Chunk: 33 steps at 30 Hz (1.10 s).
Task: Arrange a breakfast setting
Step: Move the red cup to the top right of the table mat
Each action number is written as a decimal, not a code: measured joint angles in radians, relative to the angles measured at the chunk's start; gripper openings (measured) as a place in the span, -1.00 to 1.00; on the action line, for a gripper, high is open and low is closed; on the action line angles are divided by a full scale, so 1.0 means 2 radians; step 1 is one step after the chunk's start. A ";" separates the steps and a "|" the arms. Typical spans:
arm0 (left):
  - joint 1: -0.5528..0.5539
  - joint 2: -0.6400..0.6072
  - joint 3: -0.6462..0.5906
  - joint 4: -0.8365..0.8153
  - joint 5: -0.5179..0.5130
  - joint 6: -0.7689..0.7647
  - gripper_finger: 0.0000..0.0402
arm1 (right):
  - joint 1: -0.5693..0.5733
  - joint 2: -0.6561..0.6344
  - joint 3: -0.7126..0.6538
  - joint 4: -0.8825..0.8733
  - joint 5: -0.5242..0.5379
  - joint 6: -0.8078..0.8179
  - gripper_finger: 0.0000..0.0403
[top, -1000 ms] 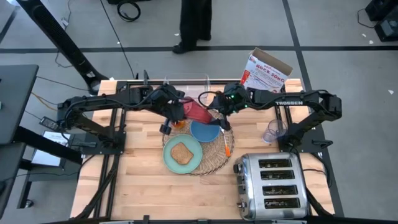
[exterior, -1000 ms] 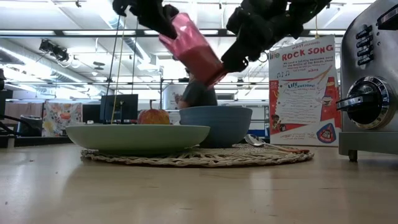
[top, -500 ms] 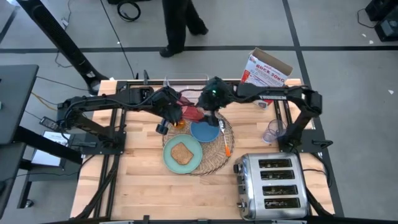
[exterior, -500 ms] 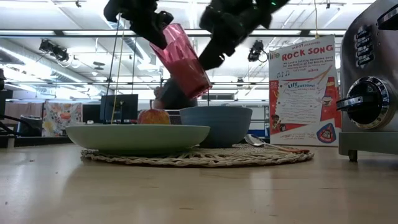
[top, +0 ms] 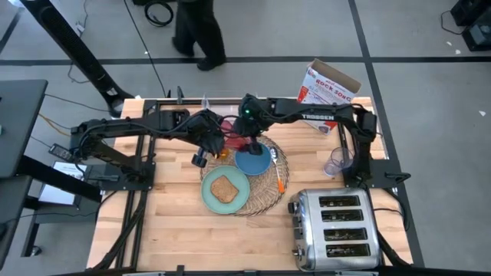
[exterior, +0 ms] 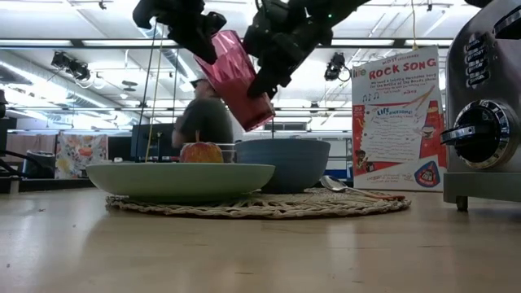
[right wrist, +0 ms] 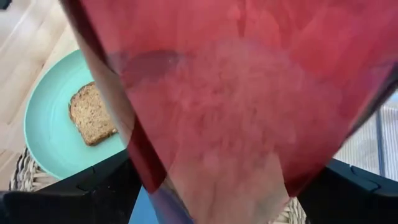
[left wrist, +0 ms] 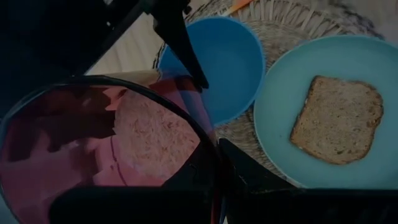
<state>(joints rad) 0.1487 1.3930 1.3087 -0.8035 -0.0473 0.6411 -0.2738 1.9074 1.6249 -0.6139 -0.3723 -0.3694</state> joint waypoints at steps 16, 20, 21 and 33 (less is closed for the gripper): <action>-0.013 0.000 0.000 0.002 -0.029 0.015 -0.92 | -0.005 0.002 -0.001 0.023 -0.018 0.032 0.86; -0.014 0.000 0.000 0.001 -0.033 0.015 -0.92 | -0.005 0.002 -0.001 0.031 -0.012 0.032 0.85; -0.014 0.000 0.000 0.001 -0.034 0.015 -0.92 | -0.005 0.000 -0.001 0.031 -0.011 0.034 0.85; -0.021 -0.020 0.000 0.026 -0.057 0.010 -0.92 | -0.006 -0.016 -0.004 0.056 -0.024 0.040 0.96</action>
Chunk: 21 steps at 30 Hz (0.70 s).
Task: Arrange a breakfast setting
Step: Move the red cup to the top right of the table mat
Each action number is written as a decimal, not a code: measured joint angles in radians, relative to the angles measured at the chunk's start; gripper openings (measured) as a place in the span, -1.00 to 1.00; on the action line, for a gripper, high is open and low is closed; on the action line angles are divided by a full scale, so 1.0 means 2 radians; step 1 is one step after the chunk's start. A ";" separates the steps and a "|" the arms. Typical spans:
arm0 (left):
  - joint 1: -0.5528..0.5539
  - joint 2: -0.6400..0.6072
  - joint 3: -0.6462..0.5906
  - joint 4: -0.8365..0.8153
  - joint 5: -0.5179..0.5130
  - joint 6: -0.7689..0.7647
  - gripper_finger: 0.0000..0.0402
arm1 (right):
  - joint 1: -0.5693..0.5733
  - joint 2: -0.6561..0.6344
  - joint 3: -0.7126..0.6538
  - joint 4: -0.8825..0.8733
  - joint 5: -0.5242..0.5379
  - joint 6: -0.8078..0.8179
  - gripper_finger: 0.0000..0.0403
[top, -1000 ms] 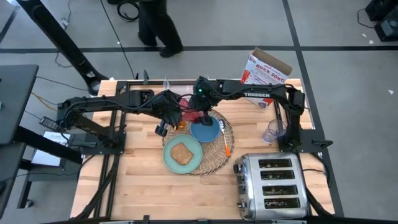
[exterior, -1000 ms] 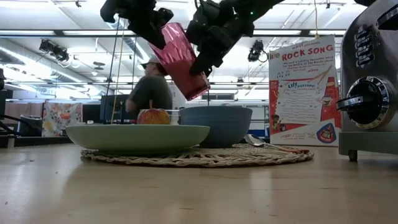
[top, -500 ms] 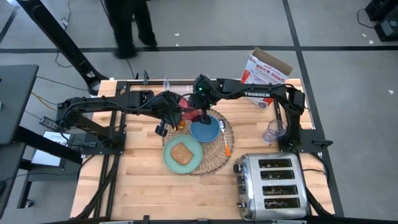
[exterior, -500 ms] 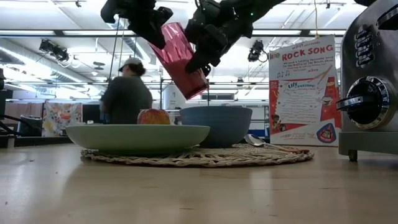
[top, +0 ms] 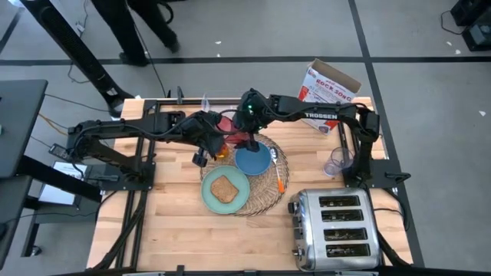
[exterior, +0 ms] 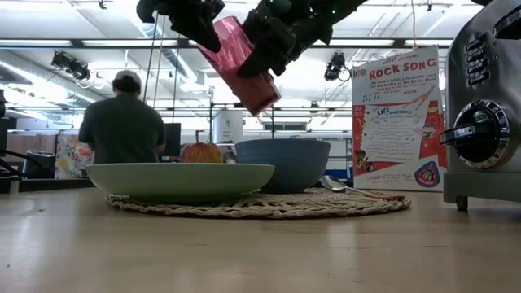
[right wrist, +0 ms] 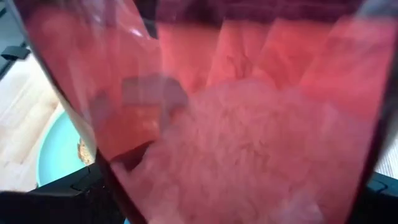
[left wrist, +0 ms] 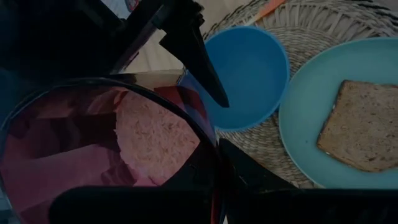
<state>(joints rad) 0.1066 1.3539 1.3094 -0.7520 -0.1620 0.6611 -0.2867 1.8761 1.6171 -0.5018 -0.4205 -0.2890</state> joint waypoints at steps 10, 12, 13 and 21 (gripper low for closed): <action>0.001 -0.003 0.000 -0.001 0.011 -0.003 -0.92 | 0.000 -0.001 -0.001 0.001 0.002 0.000 0.73; 0.001 -0.003 0.000 -0.001 0.013 -0.009 -0.90 | 0.000 -0.002 -0.001 -0.001 0.004 0.001 0.73; 0.001 -0.003 0.000 0.001 0.012 -0.010 -0.88 | 0.000 -0.003 -0.001 -0.003 0.007 0.003 0.73; 0.001 -0.015 0.002 -0.001 0.012 -0.053 -0.45 | -0.013 -0.009 -0.003 -0.039 0.023 0.026 0.73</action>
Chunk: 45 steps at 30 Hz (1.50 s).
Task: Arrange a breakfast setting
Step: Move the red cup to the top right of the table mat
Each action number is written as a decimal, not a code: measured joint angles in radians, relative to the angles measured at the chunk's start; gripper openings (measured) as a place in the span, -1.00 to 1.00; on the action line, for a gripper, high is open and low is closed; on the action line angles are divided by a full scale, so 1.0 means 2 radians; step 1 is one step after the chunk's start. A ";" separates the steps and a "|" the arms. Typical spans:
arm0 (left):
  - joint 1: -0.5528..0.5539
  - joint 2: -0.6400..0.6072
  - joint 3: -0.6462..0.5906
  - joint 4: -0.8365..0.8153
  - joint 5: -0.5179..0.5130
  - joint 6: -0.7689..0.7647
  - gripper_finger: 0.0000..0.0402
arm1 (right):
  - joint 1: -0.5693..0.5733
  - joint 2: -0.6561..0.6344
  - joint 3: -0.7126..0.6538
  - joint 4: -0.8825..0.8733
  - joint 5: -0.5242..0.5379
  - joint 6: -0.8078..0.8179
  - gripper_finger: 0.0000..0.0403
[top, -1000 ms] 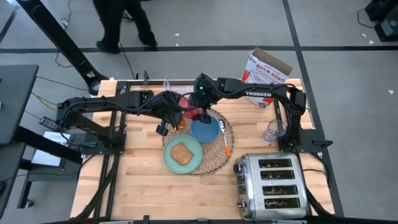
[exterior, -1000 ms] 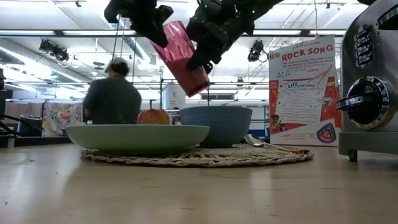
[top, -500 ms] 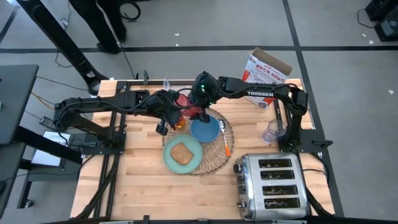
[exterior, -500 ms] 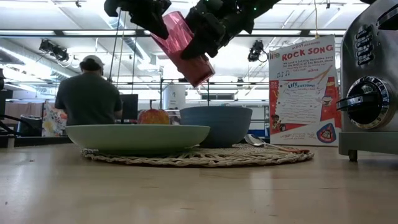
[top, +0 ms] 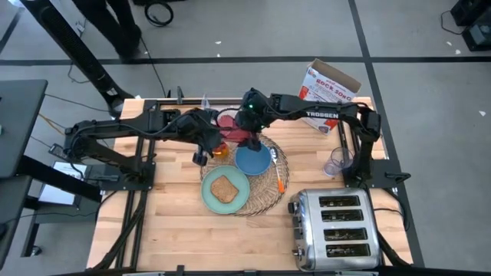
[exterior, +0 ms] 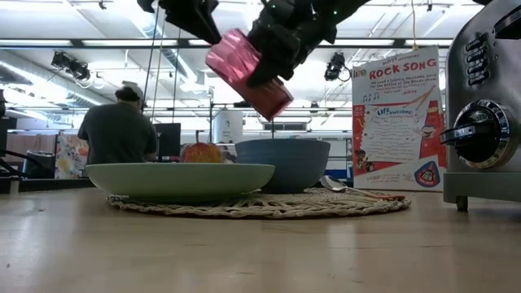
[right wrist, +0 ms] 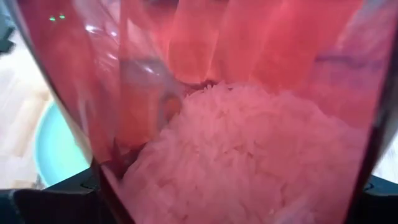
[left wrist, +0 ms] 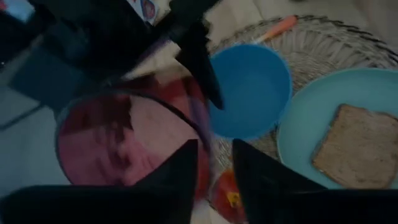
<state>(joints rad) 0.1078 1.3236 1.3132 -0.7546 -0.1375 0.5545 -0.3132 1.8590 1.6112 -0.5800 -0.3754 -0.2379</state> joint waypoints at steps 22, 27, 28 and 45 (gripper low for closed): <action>0.065 -0.174 -0.075 0.017 -0.015 -0.287 0.07 | -0.038 -0.202 -0.380 0.313 0.242 0.206 0.73; 0.066 -0.197 -0.114 0.111 -0.013 -0.298 0.05 | -0.034 -0.179 -0.450 0.429 0.338 0.274 0.73; 0.066 -0.198 -0.117 0.118 -0.013 -0.298 0.05 | -0.031 -0.173 -0.458 0.446 0.358 0.282 0.73; 0.065 -0.198 -0.121 0.127 -0.014 -0.283 0.05 | 0.004 0.013 -0.473 0.707 0.626 0.327 0.73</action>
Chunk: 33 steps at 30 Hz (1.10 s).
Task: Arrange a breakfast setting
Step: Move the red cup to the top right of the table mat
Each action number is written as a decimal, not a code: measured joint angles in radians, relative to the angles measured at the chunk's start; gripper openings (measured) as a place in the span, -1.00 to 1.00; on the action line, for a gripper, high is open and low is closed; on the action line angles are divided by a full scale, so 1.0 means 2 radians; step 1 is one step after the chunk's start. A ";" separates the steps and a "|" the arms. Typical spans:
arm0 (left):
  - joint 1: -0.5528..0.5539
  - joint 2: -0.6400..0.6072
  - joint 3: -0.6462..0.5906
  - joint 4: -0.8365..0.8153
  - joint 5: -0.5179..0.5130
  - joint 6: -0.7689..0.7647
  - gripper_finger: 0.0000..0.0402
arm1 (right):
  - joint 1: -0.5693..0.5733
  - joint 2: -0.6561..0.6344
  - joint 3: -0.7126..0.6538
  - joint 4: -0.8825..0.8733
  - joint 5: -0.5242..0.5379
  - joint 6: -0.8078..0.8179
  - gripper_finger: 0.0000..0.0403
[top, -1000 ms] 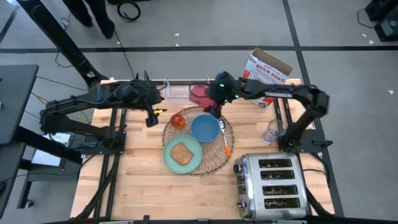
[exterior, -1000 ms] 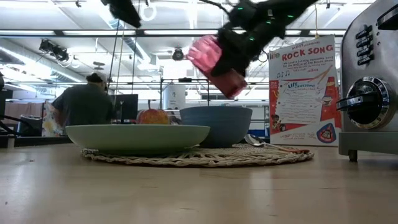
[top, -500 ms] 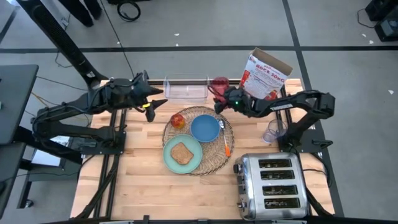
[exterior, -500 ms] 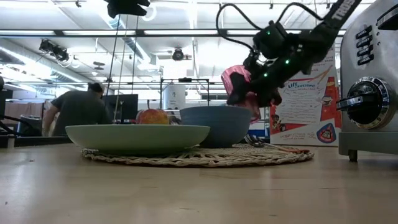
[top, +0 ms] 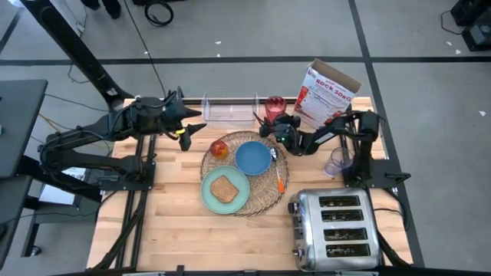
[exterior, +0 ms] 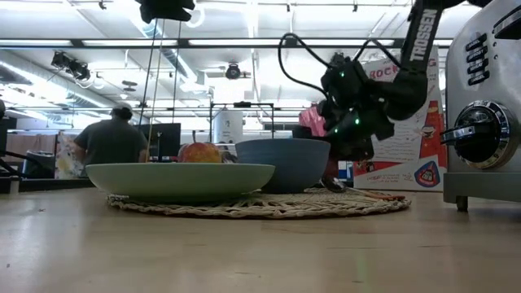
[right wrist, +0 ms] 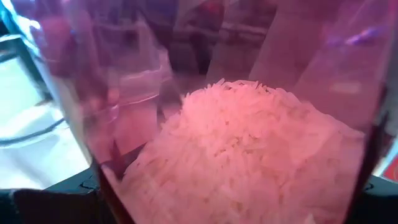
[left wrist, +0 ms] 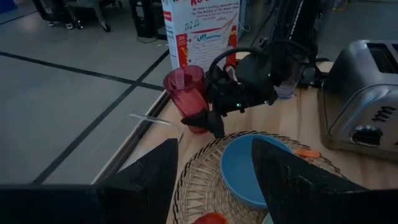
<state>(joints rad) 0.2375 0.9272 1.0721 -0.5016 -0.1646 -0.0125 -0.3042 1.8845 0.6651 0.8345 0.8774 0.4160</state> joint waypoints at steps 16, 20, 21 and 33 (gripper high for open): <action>0.000 0.000 0.000 -0.010 0.000 0.000 0.05 | 0.000 0.062 0.002 0.080 0.025 -0.025 0.78; 0.000 0.000 0.000 -0.011 0.000 -0.001 0.06 | 0.000 0.062 0.001 0.079 0.019 -0.026 0.92; 0.000 0.000 0.000 -0.011 0.000 -0.001 0.07 | 0.000 0.062 0.002 0.080 0.019 -0.026 0.92; 0.000 0.001 0.000 -0.028 0.000 -0.001 0.08 | 0.000 0.062 0.001 0.080 0.004 -0.030 0.88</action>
<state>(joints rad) 0.2375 0.9283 1.0721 -0.5573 -0.1642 -0.0151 -0.3038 2.0090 0.6678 0.9936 0.8845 0.3550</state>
